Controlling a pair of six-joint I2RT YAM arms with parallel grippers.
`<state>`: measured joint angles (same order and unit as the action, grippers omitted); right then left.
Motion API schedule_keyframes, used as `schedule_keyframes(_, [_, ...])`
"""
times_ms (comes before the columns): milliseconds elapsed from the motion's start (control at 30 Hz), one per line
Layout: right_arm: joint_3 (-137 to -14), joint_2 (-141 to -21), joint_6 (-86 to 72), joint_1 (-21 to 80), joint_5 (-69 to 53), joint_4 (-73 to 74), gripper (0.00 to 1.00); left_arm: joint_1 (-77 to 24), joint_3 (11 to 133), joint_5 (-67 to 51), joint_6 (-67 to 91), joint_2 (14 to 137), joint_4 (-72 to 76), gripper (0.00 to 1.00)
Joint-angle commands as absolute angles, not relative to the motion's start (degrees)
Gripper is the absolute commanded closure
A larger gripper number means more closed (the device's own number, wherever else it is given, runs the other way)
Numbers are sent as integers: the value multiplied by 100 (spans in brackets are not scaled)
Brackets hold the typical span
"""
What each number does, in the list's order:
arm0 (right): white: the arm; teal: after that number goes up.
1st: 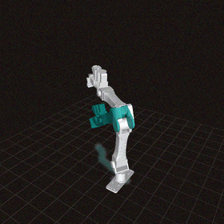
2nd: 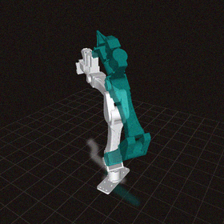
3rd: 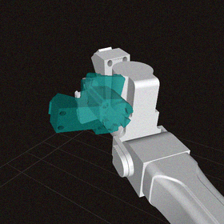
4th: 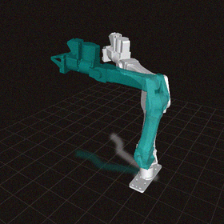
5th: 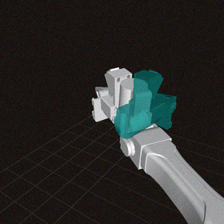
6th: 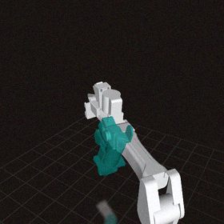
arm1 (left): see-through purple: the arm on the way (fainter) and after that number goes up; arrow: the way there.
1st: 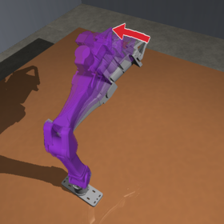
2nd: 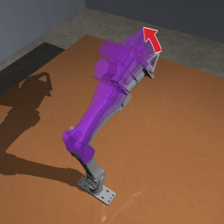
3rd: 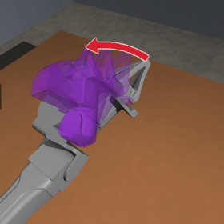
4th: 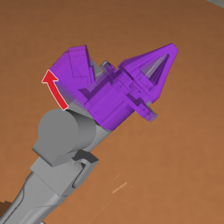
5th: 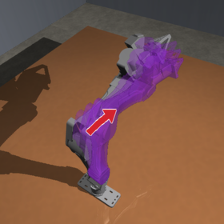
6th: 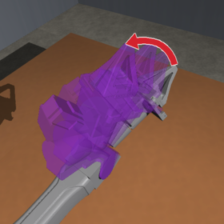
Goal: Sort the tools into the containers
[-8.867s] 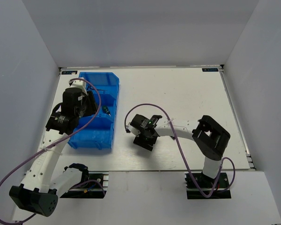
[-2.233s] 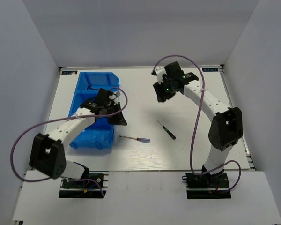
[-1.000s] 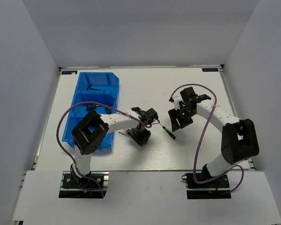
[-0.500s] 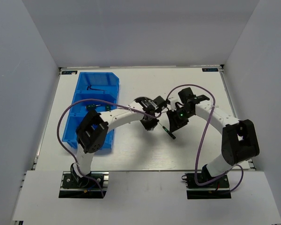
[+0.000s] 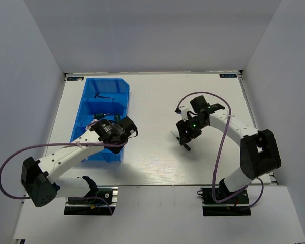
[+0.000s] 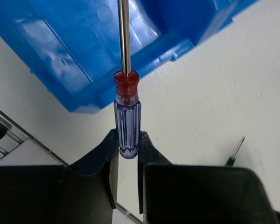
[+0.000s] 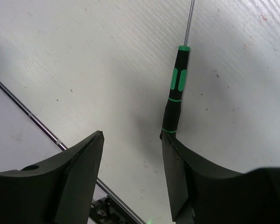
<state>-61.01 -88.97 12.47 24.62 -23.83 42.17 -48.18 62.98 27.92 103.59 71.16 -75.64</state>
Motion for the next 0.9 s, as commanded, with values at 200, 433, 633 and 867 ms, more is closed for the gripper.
schedule_keyframes(200, [-6214,-9255,1494,2689,-1670,3999,39,-4036,5380,2918,11285,6716,-7051,100])
schedule_keyframes(433, [-6196,-9395,1538,2733,-1538,3929,36,-3270,5465,3050,10953,6916,-6531,90])
schedule_keyframes(633, [-6065,-9431,1564,2812,-1618,3947,34,-3006,5810,2778,10583,7303,-6337,57])
schedule_keyframes(867, [-5906,-9799,1503,3085,-792,3375,40,-2953,6107,2716,9987,7233,-6275,37])
